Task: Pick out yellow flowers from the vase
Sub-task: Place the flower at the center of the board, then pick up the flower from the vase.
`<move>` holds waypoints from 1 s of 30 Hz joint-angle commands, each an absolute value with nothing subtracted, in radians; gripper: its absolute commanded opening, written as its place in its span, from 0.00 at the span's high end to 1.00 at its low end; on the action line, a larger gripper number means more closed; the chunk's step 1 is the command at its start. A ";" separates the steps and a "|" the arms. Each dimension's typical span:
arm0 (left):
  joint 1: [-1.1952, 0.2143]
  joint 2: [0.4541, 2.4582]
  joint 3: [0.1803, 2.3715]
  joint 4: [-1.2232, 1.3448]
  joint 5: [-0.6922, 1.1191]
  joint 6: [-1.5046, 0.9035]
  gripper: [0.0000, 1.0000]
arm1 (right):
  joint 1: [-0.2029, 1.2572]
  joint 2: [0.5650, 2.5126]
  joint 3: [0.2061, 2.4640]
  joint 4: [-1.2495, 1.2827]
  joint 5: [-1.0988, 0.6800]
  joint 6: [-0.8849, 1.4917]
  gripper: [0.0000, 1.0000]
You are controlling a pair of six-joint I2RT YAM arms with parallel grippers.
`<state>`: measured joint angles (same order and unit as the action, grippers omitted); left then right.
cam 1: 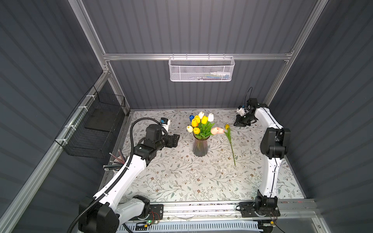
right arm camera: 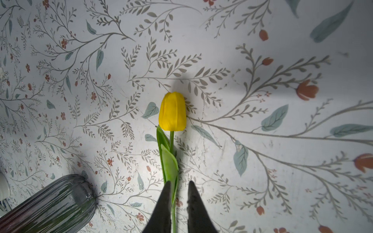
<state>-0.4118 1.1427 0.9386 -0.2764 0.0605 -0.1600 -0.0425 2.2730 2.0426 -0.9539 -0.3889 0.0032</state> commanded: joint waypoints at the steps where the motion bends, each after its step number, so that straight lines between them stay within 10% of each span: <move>1: -0.416 1.138 0.920 -0.289 0.048 -0.148 0.14 | -0.040 2.221 1.995 -0.920 -0.388 0.016 0.80; 30: -0.414 1.261 0.982 -0.182 0.162 -0.198 0.10 | 0.158 1.207 1.045 -0.269 -0.215 0.027 0.22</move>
<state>-0.4118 1.2419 0.9382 -0.2092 0.1322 -0.1776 0.1444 1.2713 1.0889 -0.3412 -0.2413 0.0212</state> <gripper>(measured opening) 0.902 0.774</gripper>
